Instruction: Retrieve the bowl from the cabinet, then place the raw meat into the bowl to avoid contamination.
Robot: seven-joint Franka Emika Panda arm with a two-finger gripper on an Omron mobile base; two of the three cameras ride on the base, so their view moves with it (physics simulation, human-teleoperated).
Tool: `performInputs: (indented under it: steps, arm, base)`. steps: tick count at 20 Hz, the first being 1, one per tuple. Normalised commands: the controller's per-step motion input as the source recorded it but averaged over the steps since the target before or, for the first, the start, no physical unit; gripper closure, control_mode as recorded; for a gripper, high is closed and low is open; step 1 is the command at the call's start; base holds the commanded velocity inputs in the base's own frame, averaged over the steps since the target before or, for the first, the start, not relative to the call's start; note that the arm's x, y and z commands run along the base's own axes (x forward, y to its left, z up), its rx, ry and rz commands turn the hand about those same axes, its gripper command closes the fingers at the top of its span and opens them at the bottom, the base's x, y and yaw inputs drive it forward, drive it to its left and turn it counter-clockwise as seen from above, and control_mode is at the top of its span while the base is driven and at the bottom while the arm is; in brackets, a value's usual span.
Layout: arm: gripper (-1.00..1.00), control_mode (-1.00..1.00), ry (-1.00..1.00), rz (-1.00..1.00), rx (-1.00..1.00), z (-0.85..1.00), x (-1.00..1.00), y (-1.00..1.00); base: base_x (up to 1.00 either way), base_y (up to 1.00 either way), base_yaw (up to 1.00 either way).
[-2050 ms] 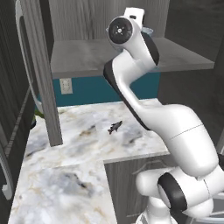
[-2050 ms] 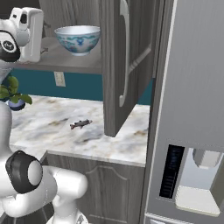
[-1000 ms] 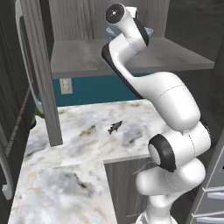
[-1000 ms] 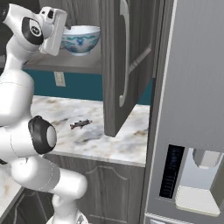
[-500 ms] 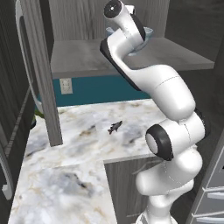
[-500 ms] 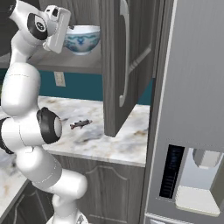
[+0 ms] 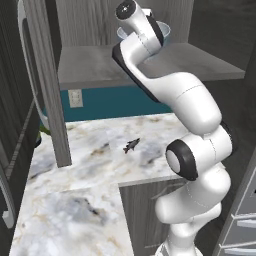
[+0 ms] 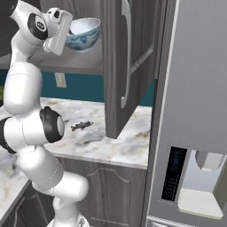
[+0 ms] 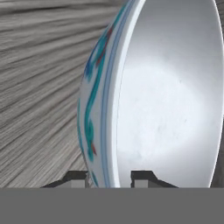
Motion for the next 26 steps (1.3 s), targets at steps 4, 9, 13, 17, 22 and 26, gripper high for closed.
performInputs:
  steps: [4, 9, 13, 17, 22, 26]
  arm:
    - [1.0, -1.0, -0.01, -0.04, -0.01, 0.0, 0.0, 0.0]
    - [1.0, -1.0, -0.1, -0.09, -0.06, 0.05, -0.13, 0.02]
    - [1.0, -1.0, -0.04, -0.06, -0.06, 0.0, -0.5, 0.17]
    - [1.0, -1.0, 0.0, -0.06, -0.04, 0.0, -0.71, 0.21]
    - [1.0, -1.0, 0.01, -0.06, 0.0, 0.0, -0.83, 0.15]
    - [1.0, -1.0, 0.04, -0.04, 0.01, -0.02, -1.0, 0.25]
  base:
    - [0.0, 0.0, 0.0]
    - [0.0, 0.0, 0.0]
    - [0.0, 0.0, 0.0]
    - [0.0, 0.0, 0.0]
    - [0.0, 0.0, 0.0]
    - [0.0, 0.0, 0.0]
